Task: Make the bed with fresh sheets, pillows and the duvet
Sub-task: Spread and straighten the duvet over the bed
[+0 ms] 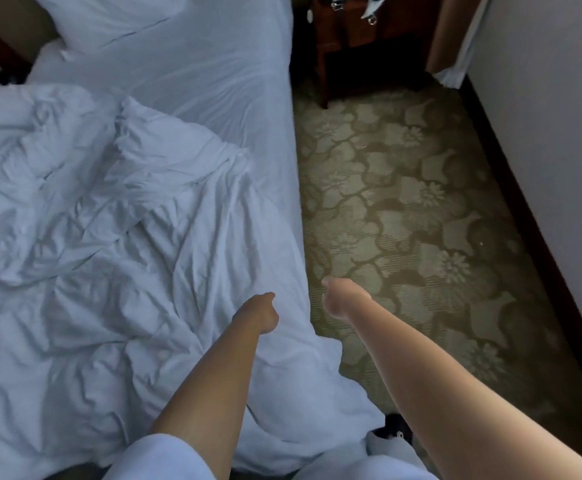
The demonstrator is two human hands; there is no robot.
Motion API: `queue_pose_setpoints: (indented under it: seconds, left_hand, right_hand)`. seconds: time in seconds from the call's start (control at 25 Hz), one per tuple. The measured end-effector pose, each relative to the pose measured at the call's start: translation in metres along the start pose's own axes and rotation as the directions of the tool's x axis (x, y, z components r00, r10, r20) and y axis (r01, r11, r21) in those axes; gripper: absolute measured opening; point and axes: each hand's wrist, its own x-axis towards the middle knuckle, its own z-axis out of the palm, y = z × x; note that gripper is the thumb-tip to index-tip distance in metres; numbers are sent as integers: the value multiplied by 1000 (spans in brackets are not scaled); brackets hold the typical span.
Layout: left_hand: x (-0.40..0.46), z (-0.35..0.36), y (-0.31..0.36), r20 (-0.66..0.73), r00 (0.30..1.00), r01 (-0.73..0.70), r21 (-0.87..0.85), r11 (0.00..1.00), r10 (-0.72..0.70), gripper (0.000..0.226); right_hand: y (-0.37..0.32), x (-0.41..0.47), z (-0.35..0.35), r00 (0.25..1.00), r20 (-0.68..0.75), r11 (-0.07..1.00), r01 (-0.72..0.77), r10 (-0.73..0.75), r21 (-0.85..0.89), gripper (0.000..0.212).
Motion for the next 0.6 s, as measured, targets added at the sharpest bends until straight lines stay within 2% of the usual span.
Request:
queue_pose_setpoints:
  seconds: [0.16, 0.32, 0.44, 0.6]
  left_hand:
    - [30, -26, -1, -15, 1000, 25, -68, 997, -26, 58]
    - [71, -69, 7, -61, 998, -10, -156, 988, 0, 60]
    - [95, -96, 14, -112, 994, -19, -191, 981, -2, 63]
    - [118, -128, 15, -79, 994, 58, -228, 972, -78, 63]
  right_hand:
    - [-20, 28, -29, 998, 36, 996, 45, -43, -75, 44]
    - [-38, 71, -71, 1000, 2, 989, 9, -9, -150, 53]
    - [-56, 102, -97, 999, 11, 981, 52, -51, -187, 52]
    - [-78, 146, -124, 990, 89, 965, 125, -107, -231, 52]
